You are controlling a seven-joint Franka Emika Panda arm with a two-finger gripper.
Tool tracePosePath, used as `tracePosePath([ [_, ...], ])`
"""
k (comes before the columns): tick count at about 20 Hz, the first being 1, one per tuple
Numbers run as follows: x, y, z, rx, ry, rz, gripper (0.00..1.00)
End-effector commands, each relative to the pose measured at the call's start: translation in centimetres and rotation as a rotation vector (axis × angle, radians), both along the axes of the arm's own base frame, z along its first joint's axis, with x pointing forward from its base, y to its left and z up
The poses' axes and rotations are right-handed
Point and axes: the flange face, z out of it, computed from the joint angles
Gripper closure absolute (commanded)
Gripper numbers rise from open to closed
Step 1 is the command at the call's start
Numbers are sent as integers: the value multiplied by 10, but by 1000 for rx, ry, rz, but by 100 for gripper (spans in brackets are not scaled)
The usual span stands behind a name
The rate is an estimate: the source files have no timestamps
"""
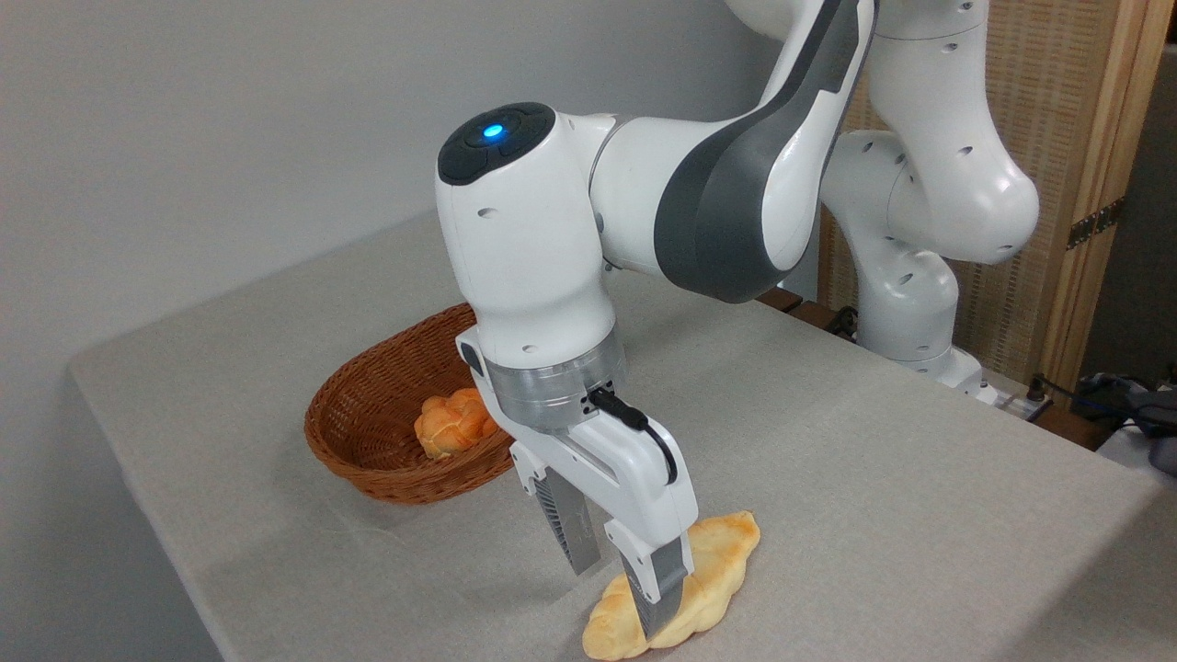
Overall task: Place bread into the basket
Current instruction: 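Lower the open gripper down around the middle of the braided loaf, then close the gripper on the braided loaf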
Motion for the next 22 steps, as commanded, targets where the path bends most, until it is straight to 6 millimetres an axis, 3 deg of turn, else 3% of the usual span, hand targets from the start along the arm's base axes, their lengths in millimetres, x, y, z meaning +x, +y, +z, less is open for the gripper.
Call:
tracePosePath([
  [1,0,4,0,14,-9,-16,0],
  [15,0,5,-18,27,33,-19,3],
  [19,0,6,-18,26,34,-18,51],
  [20,0,6,-18,26,34,-15,57],
  [22,-1,5,-19,26,36,-15,57],
])
